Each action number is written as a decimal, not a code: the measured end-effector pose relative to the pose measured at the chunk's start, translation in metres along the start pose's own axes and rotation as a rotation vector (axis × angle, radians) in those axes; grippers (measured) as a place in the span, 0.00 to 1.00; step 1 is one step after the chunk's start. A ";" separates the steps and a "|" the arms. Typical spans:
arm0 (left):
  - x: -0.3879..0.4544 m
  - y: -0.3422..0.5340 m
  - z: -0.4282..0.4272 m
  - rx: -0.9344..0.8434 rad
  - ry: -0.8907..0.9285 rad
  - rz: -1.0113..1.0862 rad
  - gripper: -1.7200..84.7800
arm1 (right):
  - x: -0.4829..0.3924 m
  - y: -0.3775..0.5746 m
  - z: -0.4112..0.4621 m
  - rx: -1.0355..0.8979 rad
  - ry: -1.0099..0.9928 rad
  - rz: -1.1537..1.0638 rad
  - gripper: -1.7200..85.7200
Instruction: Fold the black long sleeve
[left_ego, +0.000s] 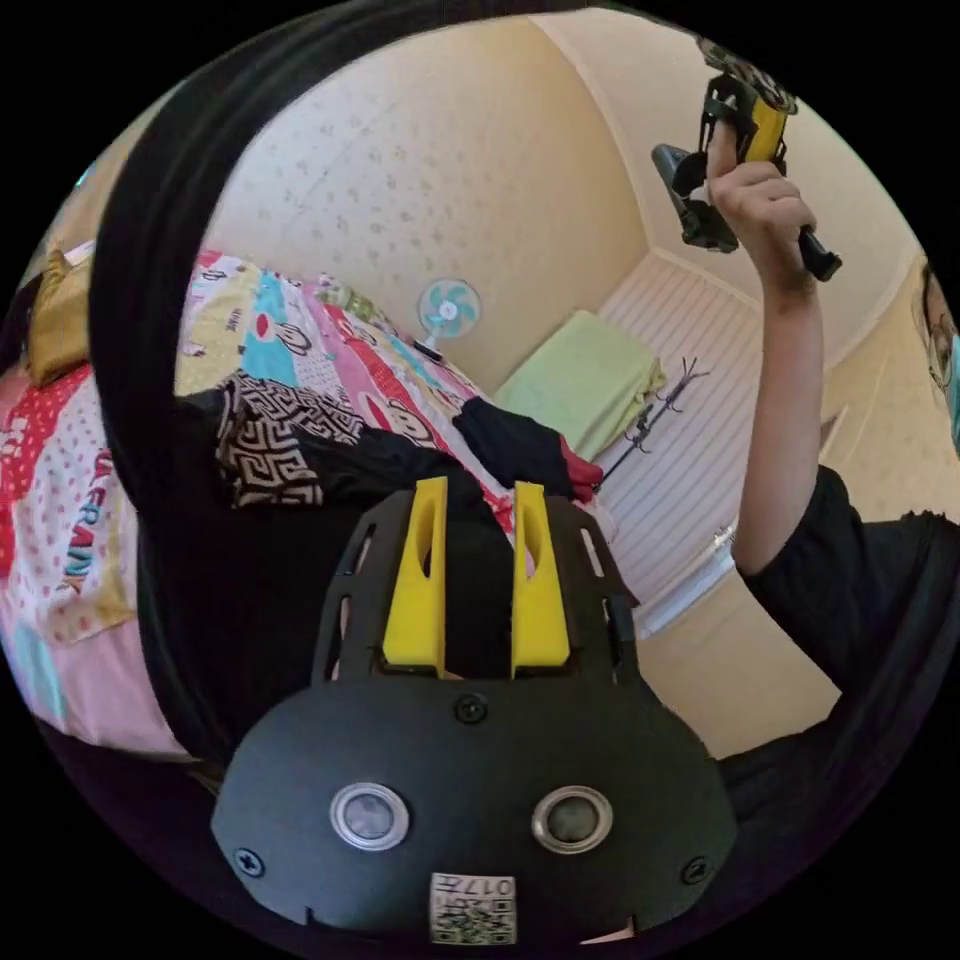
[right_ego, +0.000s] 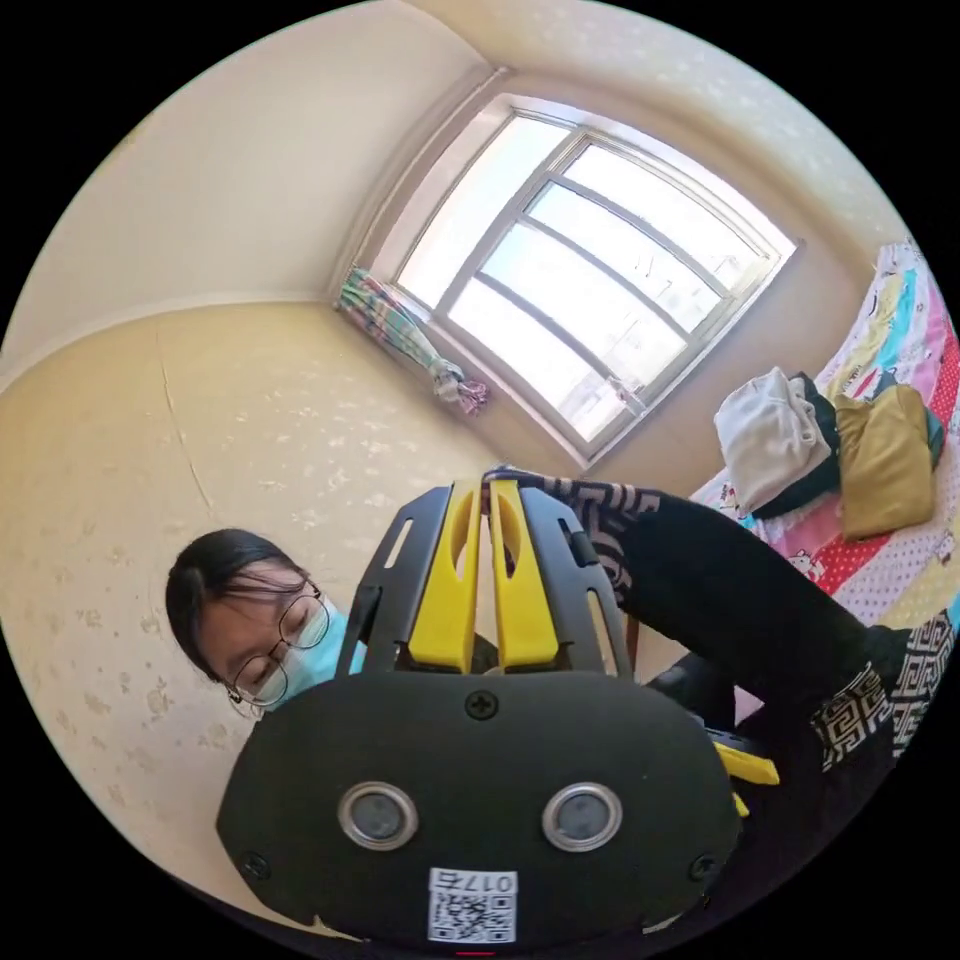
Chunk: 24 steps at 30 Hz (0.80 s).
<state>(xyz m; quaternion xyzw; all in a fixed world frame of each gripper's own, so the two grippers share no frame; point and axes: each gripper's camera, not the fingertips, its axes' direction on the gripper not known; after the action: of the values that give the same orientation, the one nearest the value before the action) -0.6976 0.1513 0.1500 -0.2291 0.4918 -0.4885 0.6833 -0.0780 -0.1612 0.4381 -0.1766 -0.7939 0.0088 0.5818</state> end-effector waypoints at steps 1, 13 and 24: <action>-0.025 -0.013 -0.014 0.061 -0.074 -0.053 0.15 | -0.001 -0.004 -0.010 -0.014 0.056 -0.049 0.04; -0.112 0.044 -0.028 -0.020 -0.169 -0.299 0.16 | 0.171 0.312 -0.245 0.260 0.988 0.900 0.04; -0.094 0.048 -0.010 0.002 -0.204 -0.180 0.14 | 0.063 0.249 -0.226 0.516 0.515 -0.018 0.05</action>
<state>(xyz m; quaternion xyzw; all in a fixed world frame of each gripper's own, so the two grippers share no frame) -0.6891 0.2565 0.1499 -0.3200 0.3966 -0.5226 0.6835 0.1822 0.0475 0.5145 -0.0136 -0.5947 0.1589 0.7880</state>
